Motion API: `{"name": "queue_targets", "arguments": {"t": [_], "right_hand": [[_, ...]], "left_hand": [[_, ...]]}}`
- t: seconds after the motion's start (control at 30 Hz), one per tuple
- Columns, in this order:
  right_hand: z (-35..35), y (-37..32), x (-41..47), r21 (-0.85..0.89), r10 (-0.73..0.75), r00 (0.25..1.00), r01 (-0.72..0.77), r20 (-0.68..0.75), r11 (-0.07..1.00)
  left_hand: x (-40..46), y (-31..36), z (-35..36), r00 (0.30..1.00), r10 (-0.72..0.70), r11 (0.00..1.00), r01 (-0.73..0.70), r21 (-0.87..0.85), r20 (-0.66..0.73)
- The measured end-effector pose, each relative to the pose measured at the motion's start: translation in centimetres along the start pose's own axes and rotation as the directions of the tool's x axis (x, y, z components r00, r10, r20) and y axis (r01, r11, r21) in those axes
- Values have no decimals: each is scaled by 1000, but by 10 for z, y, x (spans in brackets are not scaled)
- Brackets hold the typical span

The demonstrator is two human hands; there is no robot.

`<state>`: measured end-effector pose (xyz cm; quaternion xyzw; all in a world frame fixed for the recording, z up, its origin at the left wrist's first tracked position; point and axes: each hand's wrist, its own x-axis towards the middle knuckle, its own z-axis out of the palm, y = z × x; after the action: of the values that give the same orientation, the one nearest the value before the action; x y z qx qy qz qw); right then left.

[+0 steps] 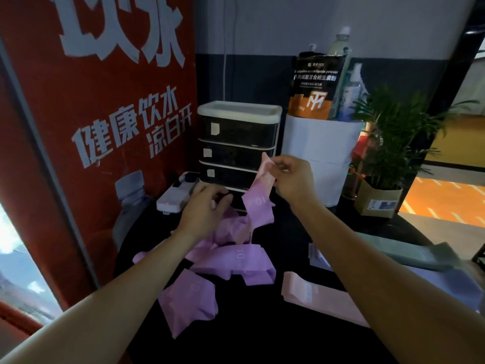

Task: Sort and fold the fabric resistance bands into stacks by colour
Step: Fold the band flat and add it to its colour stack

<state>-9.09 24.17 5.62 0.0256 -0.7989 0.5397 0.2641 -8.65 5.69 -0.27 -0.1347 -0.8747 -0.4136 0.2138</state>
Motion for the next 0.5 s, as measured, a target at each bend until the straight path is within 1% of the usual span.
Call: {"name": "queue_targets", "arguments": {"t": [0.07, 0.13, 0.17, 0.23, 0.3, 0.37, 0.5], "right_hand": [[-1, -4, -2, 26, 7, 1000, -7, 17, 1000], [-1, -11, -5, 56, 7, 999, -9, 42, 998], [-2, -15, -6, 64, 2, 999, -5, 50, 998], [-7, -22, -7, 66, -20, 998, 17, 54, 998], [-15, -25, -7, 68, -26, 999, 24, 29, 997], [-24, -19, -3, 74, -4, 999, 7, -44, 997], [-42, 2, 2, 112, 127, 964, -104, -233, 988]], "left_hand": [[1, 24, 4, 996, -18, 987, 30, -155, 82], [1, 42, 8, 989, -31, 967, 65, -245, 142], [1, 48, 10, 989, -33, 962, 71, -265, 143], [1, 54, 10, 996, -33, 954, 56, -296, 84], [4, 51, 6, 999, -28, 958, 34, -285, 24], [7, 48, -1, 1000, -27, 967, 26, -253, -1], [5, 36, -12, 998, -36, 985, 26, -172, -54]]}}
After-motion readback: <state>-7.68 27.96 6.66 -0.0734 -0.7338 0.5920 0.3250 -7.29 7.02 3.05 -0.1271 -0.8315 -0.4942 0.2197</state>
